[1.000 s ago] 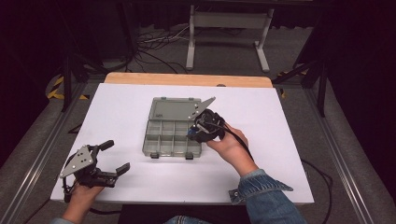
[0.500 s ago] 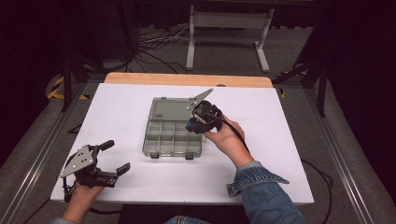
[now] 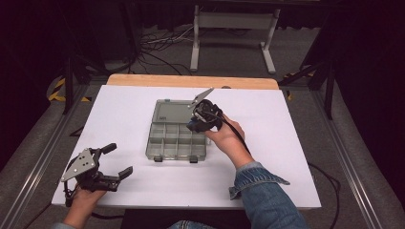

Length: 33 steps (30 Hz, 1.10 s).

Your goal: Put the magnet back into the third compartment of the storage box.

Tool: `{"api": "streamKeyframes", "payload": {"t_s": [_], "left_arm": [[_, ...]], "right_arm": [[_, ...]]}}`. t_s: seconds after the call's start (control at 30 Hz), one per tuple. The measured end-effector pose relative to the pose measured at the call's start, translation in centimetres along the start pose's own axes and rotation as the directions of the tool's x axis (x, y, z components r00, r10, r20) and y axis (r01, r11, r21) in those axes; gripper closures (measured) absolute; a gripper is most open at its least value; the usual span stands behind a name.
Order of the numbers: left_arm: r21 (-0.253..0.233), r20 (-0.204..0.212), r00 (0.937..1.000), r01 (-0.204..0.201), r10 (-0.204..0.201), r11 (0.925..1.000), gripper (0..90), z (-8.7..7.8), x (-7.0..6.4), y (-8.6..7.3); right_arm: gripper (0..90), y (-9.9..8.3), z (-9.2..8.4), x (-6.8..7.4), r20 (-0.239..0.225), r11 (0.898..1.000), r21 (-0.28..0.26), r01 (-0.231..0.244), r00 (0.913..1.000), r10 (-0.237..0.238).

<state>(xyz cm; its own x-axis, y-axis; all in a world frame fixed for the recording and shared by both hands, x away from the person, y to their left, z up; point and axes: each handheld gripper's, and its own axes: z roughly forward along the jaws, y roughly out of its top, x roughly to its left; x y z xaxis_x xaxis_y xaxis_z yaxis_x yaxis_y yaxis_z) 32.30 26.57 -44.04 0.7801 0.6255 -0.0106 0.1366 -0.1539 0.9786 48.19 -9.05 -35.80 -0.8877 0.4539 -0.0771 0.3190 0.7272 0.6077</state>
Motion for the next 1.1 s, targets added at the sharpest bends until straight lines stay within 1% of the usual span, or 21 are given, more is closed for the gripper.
{"api": "streamKeyframes", "payload": {"t_s": [0.07, 0.17, 0.2, 0.27, 0.33, 0.47, 0.77, 1.1], "left_arm": [[0.006, 0.003, 1.0, -0.001, 0.001, 1.0, 0.3, 0.0, 0.0, 0.0], [0.005, 0.002, 1.0, -0.002, 0.002, 1.0, 0.3, 0.0, 0.0, 0.0], [-0.003, 0.001, 1.0, -0.001, 0.001, 1.0, 0.3, 0.1, 0.0, 0.0], [0.002, 0.002, 1.0, -0.001, 0.001, 1.0, 0.3, 0.0, 0.0, 0.0], [0.004, 0.003, 1.0, -0.001, 0.001, 1.0, 0.3, 0.0, 0.0, 0.0], [0.006, 0.004, 1.0, -0.001, 0.001, 1.0, 0.3, 0.0, 0.0, 0.0], [0.006, 0.005, 1.0, -0.002, 0.002, 1.0, 0.3, 0.0, 0.0, 0.0], [0.005, 0.004, 1.0, -0.002, 0.002, 1.0, 0.3, 0.0, 0.0, 0.0]], "right_arm": [[62.2, 0.0, 0.3, -0.1, -0.001, 1.0, 0.005, -0.003, 1.0, 0.003], [62.2, 0.0, 1.0, -0.3, -0.003, 1.0, 0.015, -0.003, 1.0, 0.003], [62.2, 0.0, 1.0, -0.3, -0.003, 1.0, 0.015, -0.003, 1.0, 0.003], [62.2, 0.0, 1.7, -0.5, -0.008, 0.999, 0.03, -0.015, 0.9998, 0.016], [62.2, -0.1, 1.8, -0.5, -0.008, 0.999, 0.031, -0.016, 0.9998, 0.016], [62.2, -0.1, 2.8, -0.6, -0.015, 0.999, 0.049, -0.019, 0.9997, 0.019], [62.2, -0.1, 3.9, -0.7, -0.025, 0.998, 0.059, -0.011, 0.9996, 0.012], [62.1, -0.1, 4.9, -0.4, -0.035, 0.997, 0.071, -0.004, 0.9994, 0.006]]}}
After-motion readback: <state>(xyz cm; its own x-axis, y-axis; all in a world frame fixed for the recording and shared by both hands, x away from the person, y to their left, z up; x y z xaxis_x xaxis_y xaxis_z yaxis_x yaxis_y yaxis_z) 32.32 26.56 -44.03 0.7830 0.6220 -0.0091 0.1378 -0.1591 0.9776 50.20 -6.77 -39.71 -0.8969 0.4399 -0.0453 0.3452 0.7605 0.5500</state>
